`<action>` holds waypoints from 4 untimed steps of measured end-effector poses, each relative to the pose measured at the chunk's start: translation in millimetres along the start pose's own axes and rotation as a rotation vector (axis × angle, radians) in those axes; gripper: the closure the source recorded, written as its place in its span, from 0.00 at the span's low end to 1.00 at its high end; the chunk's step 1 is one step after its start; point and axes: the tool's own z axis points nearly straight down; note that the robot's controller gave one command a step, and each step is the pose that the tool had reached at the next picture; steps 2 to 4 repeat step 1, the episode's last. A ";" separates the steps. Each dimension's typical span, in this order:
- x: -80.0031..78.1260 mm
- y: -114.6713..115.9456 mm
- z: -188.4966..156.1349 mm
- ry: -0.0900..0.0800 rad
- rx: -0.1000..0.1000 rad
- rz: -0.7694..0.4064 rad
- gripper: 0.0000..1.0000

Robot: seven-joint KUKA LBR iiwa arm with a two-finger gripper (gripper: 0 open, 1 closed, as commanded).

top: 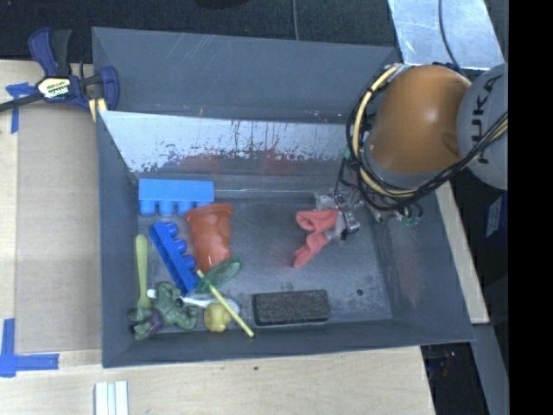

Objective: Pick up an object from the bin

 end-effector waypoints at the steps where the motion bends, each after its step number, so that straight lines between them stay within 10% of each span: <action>1: -1.1 2.2 -76.1 0.002 -0.001 0.002 1.00; 4: -1.1 2.2 -76.1 0.002 -0.001 0.002 1.00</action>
Offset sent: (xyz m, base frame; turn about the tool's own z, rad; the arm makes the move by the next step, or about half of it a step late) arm -0.0022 -0.0171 0.1936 -0.1093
